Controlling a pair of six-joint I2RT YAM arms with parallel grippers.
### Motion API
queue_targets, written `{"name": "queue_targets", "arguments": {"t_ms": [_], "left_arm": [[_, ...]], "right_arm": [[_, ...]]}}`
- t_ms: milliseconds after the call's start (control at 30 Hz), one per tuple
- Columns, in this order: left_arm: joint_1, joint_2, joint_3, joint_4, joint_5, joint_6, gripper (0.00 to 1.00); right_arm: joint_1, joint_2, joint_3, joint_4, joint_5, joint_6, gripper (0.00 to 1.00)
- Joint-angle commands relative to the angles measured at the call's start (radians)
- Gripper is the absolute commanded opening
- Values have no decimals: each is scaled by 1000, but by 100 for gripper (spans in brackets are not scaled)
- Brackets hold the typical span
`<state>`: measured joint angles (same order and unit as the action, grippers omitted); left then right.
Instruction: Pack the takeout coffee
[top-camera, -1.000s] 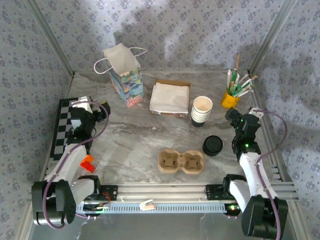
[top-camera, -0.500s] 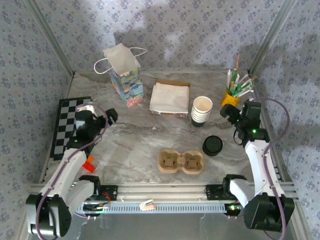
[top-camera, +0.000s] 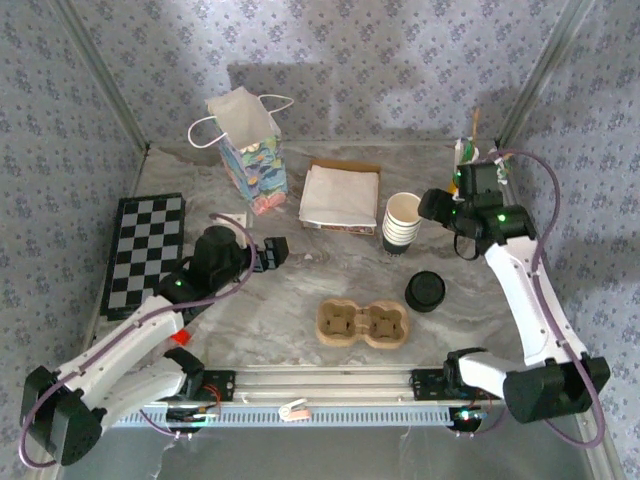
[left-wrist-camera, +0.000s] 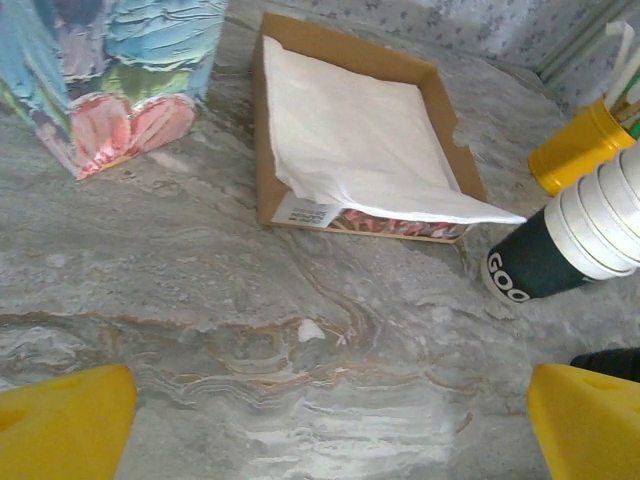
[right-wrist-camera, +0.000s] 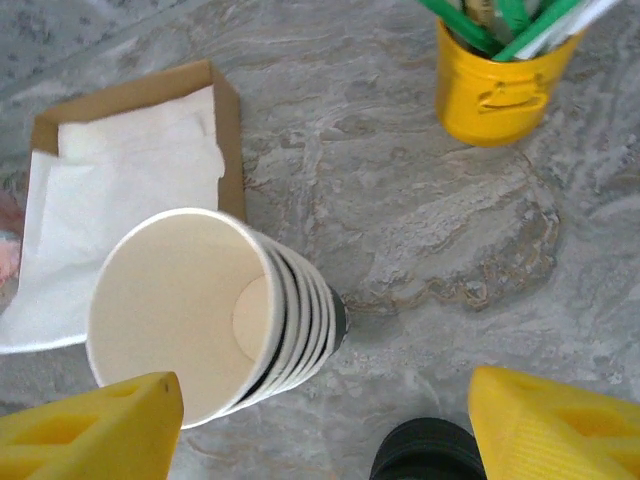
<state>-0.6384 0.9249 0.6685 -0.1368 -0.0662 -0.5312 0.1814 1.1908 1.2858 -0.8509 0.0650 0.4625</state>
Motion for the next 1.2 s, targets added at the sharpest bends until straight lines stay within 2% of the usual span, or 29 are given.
{"name": "queue_targets", "arguments": {"t_ms": [0,200,300,467,933,1067,1167], "left_arm": [[-41,24,69,-25,-44,36,100],[-79,57,88,-21,-49,43,100],[-87,76,94,-12,-41,50,100],[-92,101,103,-7,-37,56,100],[-97,127,116,-4,-32,67,100],[-98,129,113,2,-37,67,100],[-98,130,115,3,-38,68,100]], "right_arm": [[39,76,80,-108,38,-11,72],[68,167,133,-135,89,-4,55],[64,187,127,-127,73,10,47],[62,227,140,-109,47,7,41],[51,289,161,-72,53,-8,15],[49,313,180,-71,38,-20,14],[45,330,197,-70,37,-38,9]]}}
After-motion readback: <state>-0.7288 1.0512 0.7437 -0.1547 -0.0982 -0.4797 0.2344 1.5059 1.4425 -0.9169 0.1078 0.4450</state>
